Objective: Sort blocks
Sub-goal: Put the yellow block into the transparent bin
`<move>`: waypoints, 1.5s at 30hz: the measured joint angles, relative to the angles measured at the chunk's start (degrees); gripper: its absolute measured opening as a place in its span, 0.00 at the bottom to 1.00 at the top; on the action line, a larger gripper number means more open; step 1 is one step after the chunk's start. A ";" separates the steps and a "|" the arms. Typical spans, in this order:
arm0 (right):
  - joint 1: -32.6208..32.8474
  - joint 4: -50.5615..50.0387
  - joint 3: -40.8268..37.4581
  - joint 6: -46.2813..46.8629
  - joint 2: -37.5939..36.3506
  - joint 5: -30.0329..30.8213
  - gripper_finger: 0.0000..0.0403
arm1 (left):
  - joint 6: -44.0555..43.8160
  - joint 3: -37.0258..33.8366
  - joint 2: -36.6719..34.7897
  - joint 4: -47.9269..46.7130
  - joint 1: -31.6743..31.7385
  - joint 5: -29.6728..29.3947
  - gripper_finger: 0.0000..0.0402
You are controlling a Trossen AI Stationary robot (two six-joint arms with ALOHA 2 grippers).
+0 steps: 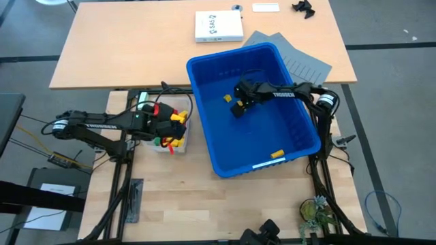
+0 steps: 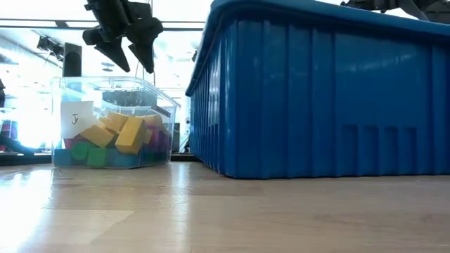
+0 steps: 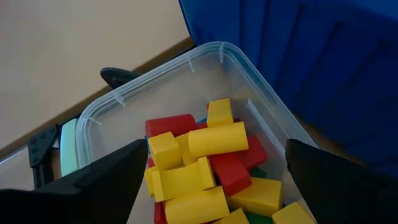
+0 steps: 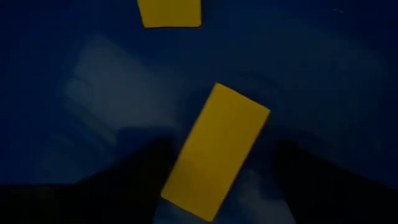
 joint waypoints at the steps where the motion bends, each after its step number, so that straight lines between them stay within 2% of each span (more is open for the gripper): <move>1: 0.04 -0.14 0.04 -0.34 -0.02 0.02 0.68 | 0.00 0.00 0.00 -0.02 0.00 0.00 0.97; 8: 0.09 -0.70 0.04 -4.84 -0.17 -0.72 0.30 | -0.09 0.00 0.06 0.85 0.00 0.00 0.97; 12: 0.42 -1.45 -0.08 -7.16 -0.83 -0.40 0.29 | 1.76 0.00 1.33 3.77 0.00 0.01 0.97; 16: 1.46 -4.25 -0.42 -9.44 -3.93 -0.43 0.29 | 14.19 0.00 3.77 7.15 0.00 0.23 0.97; 18: 2.00 -4.86 -0.36 -10.10 -7.04 -1.70 0.29 | 20.39 0.00 4.99 10.62 0.00 2.74 0.97; 23: 4.07 -6.25 -0.31 -11.40 -15.73 -11.26 0.29 | 32.43 0.00 6.14 24.81 -0.71 10.17 0.97; 25: 5.12 -6.25 -0.27 -11.65 -19.46 -16.27 0.29 | 35.91 0.53 6.14 27.60 -1.51 12.41 0.97; 29: 8.02 -6.24 -0.25 -11.67 -25.63 -27.52 0.29 | 42.28 2.66 6.14 30.94 -3.35 13.08 0.97; 33: 12.14 -5.46 -0.17 -11.65 -29.67 -37.95 0.29 | 50.57 3.66 6.01 42.13 -5.27 13.64 0.97; 38: 18.27 -3.96 -0.17 -11.26 -30.64 -40.56 0.29 | 58.21 3.61 6.31 54.35 -5.75 14.73 0.97; 42: 21.25 -1.87 -0.17 -11.02 -30.64 -41.54 0.29 | 66.02 3.54 7.75 56.69 -6.63 20.96 0.97; 45: 21.97 -0.41 -0.17 -10.54 -30.62 -45.17 0.30 | 72.07 3.39 9.46 57.76 -8.09 25.79 0.97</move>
